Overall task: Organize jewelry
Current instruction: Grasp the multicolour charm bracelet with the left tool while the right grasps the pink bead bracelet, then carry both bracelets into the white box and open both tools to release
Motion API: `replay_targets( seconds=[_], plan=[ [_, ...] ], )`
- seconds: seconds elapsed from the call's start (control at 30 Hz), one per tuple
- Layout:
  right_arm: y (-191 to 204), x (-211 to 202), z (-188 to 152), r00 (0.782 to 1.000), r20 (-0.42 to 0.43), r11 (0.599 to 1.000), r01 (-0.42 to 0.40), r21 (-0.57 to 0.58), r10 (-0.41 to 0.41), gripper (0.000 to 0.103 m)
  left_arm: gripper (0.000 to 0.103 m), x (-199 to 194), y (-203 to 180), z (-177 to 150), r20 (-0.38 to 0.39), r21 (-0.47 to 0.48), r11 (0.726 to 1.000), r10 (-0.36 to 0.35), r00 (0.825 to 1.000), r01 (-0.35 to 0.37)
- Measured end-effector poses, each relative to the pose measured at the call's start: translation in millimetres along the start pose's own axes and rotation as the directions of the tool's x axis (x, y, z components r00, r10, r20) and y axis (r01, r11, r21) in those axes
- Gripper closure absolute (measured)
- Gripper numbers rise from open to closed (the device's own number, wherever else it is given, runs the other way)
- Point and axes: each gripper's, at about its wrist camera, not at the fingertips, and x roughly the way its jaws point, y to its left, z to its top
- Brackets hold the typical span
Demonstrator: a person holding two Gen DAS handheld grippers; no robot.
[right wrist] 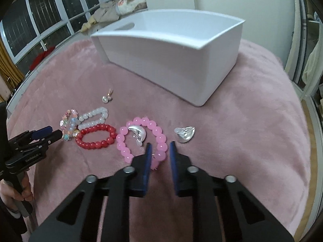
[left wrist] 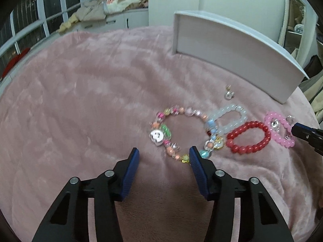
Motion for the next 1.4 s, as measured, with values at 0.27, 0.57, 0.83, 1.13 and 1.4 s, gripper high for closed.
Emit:
replay_targets(
  seconds=[0.27, 0.57, 0.83, 1.13, 1.4],
  plan=[
    [5, 10, 1, 0.998, -0.046, 0.999, -0.034, -0.014, 0.033, 0.09, 0.07, 15, 0, 5, -0.032, -0.019, 0.998, -0.06, 0.998, 0.059],
    [4, -6, 2, 0.994, -0.039, 0.994, -0.105, -0.004, 0.105, 0.091, 0.088, 17, -4, 11, -0.035, -0.053, 0.994, -0.096, 0.995, 0.094],
    [-4, -42, 13, 0.983, 0.024, 0.983, -0.184, 0.02, 0.184, 0.091, 0.088, -15, -4, 24, 0.018, -0.027, 0.991, -0.134, 0.991, 0.134],
    [-6, -96, 48, 0.96, 0.12, 0.966, -0.257, 0.006, 0.254, 0.091, 0.088, -65, -25, 83, 0.101, 0.035, 0.984, -0.177, 0.979, 0.175],
    [-10, -120, 104, 0.946, 0.182, 0.963, -0.266, -0.033, 0.268, 0.091, 0.088, -100, -62, 156, 0.173, 0.097, 0.964, -0.261, 0.95, 0.247]
  ],
)
